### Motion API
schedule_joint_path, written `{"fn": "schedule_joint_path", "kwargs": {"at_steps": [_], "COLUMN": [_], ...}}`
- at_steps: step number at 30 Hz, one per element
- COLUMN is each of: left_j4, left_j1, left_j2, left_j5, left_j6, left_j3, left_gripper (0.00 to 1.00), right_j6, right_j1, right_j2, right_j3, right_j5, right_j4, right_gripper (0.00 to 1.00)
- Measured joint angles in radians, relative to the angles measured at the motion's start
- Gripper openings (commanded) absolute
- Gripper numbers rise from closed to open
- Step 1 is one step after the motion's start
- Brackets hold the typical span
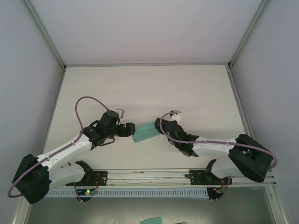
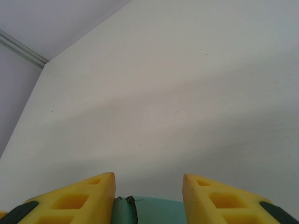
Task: Assemble paper box
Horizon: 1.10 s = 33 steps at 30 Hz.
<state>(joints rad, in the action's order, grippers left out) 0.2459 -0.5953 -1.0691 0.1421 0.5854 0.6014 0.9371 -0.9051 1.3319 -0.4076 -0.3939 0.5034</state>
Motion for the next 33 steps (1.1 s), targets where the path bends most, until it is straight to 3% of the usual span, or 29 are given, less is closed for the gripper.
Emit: {"fn": "schedule_joint_path", "kwargs": {"at_steps": [5,10,15,22,28,33], "left_j4": [0.059,0.070,0.083,0.034,0.016,0.028], "left_j1": [0.000,0.000,0.000,-0.001,-0.001,-0.001], "left_j2": [0.014,0.049,0.021,-0.035,-0.037,-0.060], "left_j5": [0.042,0.100,0.136,0.191,0.183,0.176], "left_j6": [-0.010,-0.007,0.029,0.059,0.078,0.075], "left_j3": [0.098,0.068,-0.011,-0.001,-0.004,0.021], "left_gripper": [0.78,0.73,0.55,0.40,0.38,0.39], "right_j6": [-0.008,-0.019,-0.019,-0.022,-0.046,-0.110], "right_j1": [0.000,0.000,0.000,0.003,0.016,0.020], "right_j2": [-0.002,-0.002,-0.010,-0.005,0.016,0.023], "right_j3": [-0.010,-0.026,-0.028,-0.029,-0.014,-0.017], "right_j5": [0.018,0.030,0.037,0.041,0.066,0.066], "right_j4": [-0.016,-0.045,-0.063,-0.058,0.006,0.021], "right_gripper": [0.42,0.42,0.43,0.37,0.32,0.35]}}
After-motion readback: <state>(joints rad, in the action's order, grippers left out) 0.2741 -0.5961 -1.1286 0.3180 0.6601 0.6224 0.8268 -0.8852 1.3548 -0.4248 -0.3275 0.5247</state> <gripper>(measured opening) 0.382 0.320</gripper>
